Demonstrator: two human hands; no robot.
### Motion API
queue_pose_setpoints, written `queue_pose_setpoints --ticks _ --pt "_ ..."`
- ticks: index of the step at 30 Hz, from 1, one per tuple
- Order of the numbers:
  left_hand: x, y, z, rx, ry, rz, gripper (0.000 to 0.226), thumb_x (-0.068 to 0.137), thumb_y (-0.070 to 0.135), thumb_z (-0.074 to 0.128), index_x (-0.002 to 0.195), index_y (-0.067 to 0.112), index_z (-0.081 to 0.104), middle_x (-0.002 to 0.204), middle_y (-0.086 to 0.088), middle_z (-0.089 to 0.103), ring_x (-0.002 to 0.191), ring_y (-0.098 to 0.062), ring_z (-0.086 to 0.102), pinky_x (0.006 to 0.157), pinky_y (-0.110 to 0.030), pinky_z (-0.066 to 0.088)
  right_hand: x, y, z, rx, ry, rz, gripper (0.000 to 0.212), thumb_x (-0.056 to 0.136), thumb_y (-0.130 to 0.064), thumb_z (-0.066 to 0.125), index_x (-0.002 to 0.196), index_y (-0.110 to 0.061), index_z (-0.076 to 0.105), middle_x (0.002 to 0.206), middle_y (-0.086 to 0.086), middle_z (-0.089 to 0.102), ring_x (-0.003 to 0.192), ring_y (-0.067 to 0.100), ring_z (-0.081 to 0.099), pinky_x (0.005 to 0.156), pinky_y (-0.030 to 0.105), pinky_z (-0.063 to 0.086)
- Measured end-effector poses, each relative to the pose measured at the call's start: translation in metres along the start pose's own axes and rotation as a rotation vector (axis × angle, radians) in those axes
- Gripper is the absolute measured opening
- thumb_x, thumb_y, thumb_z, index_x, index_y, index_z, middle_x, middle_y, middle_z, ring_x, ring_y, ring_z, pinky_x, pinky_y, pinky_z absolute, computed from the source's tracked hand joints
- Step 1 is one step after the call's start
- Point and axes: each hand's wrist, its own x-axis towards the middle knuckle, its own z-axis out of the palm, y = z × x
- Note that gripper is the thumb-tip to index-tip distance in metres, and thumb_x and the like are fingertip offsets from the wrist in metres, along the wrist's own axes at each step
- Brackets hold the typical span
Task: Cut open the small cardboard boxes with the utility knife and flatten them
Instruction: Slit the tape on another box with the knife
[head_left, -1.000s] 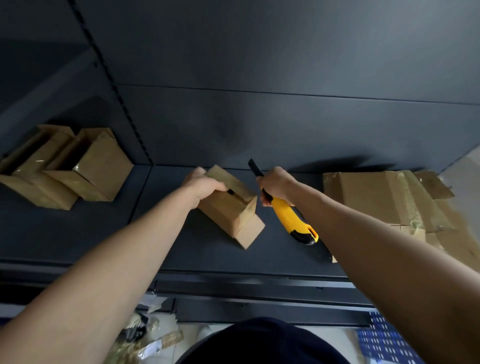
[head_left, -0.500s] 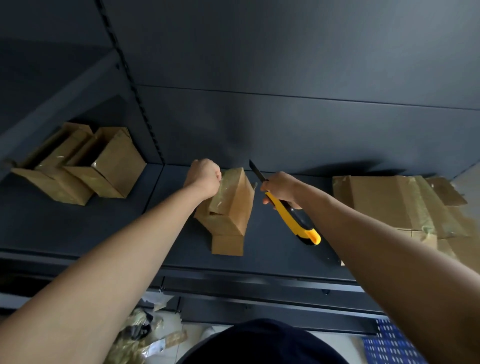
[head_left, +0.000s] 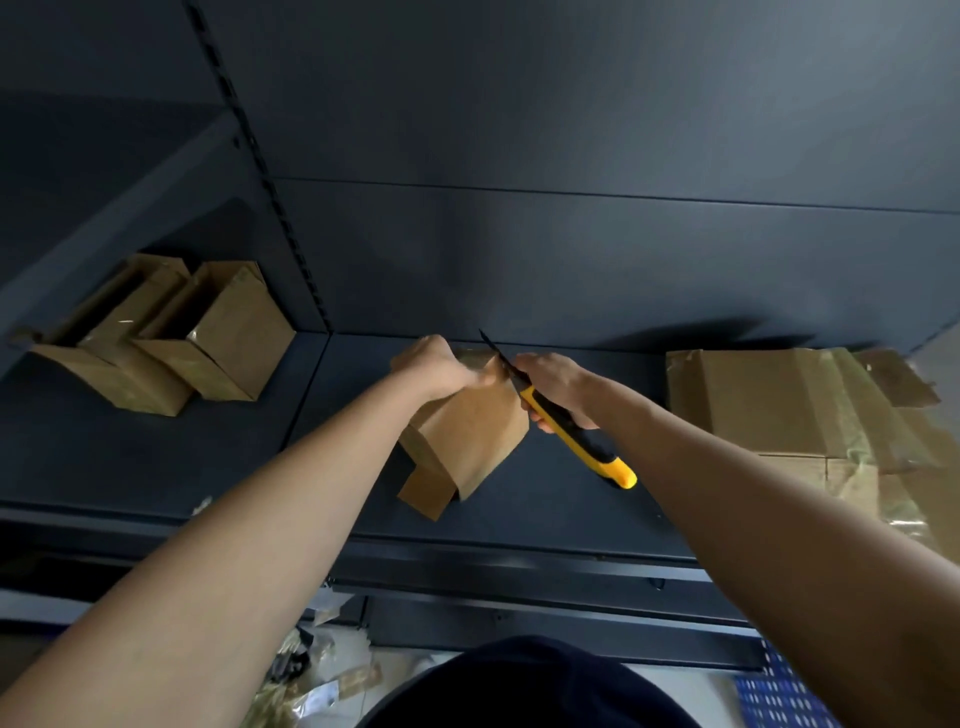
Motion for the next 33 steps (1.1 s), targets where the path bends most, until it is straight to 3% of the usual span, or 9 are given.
queue_pose_setpoints --ticks 2,4,6,9,15,18,22,28,33 --pt "-0.002 -0.001 0.006 0.063 -0.035 0.011 0.102 0.068 0.061 0.073 0.144 0.008 0.029 0.148 -0.01 0.035 0.132 -0.035 0.035 0.095 -0.043 0.042 0.0 0.001 -0.006 -0.047 0.013 -0.001 0.032 0.098 -0.03 0.034 0.073 -0.011 0.041 0.068 0.01 0.047 0.052 0.019 0.039 0.049 0.029 0.034" --pt "-0.001 -0.001 0.009 0.073 -0.075 0.048 0.103 0.07 0.053 0.076 0.147 0.01 0.022 0.15 -0.01 0.031 0.135 -0.035 0.03 0.104 -0.048 0.036 0.0 0.001 -0.013 -0.107 0.058 -0.017 0.029 0.098 -0.025 0.039 0.075 -0.009 0.046 0.069 0.009 0.048 0.054 0.019 0.04 0.051 0.029 0.035" --pt "-0.002 -0.001 0.004 0.108 -0.099 0.118 0.092 0.07 0.042 0.079 0.142 0.015 0.029 0.147 -0.007 0.035 0.132 -0.032 0.034 0.105 -0.048 0.034 0.001 0.0 -0.021 -0.239 0.101 -0.056 0.028 0.098 -0.024 0.045 0.089 -0.001 0.059 0.077 0.011 0.056 0.063 0.021 0.047 0.058 0.028 0.038" --pt "-0.005 -0.002 -0.009 0.214 -0.099 0.242 0.069 0.07 0.031 0.081 0.127 0.025 0.043 0.135 -0.001 0.042 0.121 -0.026 0.039 0.094 -0.039 0.032 0.0 -0.006 -0.035 -0.499 0.119 -0.156 0.033 0.097 -0.024 0.051 0.109 0.003 0.065 0.109 0.016 0.065 0.087 0.02 0.051 0.074 0.03 0.039" --pt "-0.003 -0.007 -0.02 0.381 -0.16 0.418 0.059 0.073 0.02 0.077 0.122 0.028 0.046 0.118 0.006 0.042 0.117 -0.015 0.03 0.108 -0.035 0.014 -0.005 -0.004 -0.048 -0.65 -0.071 -0.223 0.029 0.1 -0.023 0.041 0.081 -0.009 0.058 0.076 0.006 0.058 0.062 0.019 0.058 0.065 0.03 0.048" --pt "-0.003 -0.011 -0.025 0.302 -0.223 0.439 0.039 0.08 0.038 0.069 0.112 0.031 0.047 0.111 0.007 0.039 0.11 -0.015 0.028 0.094 -0.032 0.021 -0.002 -0.003 -0.052 -0.687 -0.169 -0.15 0.038 0.101 -0.031 0.038 0.077 -0.009 0.057 0.071 0.006 0.056 0.056 0.019 0.054 0.063 0.029 0.047" --pt "0.0 -0.019 -0.022 0.263 -0.219 0.487 0.015 0.087 0.034 0.06 0.098 0.034 0.05 0.118 0.004 0.046 0.124 -0.022 0.034 0.111 -0.04 0.019 0.0 -0.004 -0.05 -0.758 -0.161 -0.133 0.044 0.099 -0.035 0.036 0.068 -0.009 0.053 0.063 0.007 0.054 0.049 0.021 0.05 0.057 0.028 0.044" --pt "-0.004 -0.019 -0.02 0.25 -0.234 0.456 0.022 0.085 0.025 0.067 0.08 0.039 0.052 0.123 0.003 0.043 0.137 -0.026 0.019 0.112 -0.047 0.018 -0.006 -0.015 -0.043 -0.924 -0.232 -0.204 0.041 0.092 -0.03 0.043 0.057 -0.011 0.05 0.048 0.003 0.054 0.044 0.02 0.051 0.069 0.032 0.046" --pt "-0.009 -0.017 -0.023 0.261 -0.245 0.492 0.025 0.084 0.022 0.069 0.073 0.04 0.054 0.107 0.004 0.049 0.113 -0.018 0.036 0.1 -0.043 0.033 -0.008 -0.019 -0.032 -1.036 -0.254 -0.258 0.043 0.093 -0.033 0.044 0.056 -0.011 0.048 0.049 0.003 0.052 0.044 0.02 0.048 0.068 0.032 0.044"
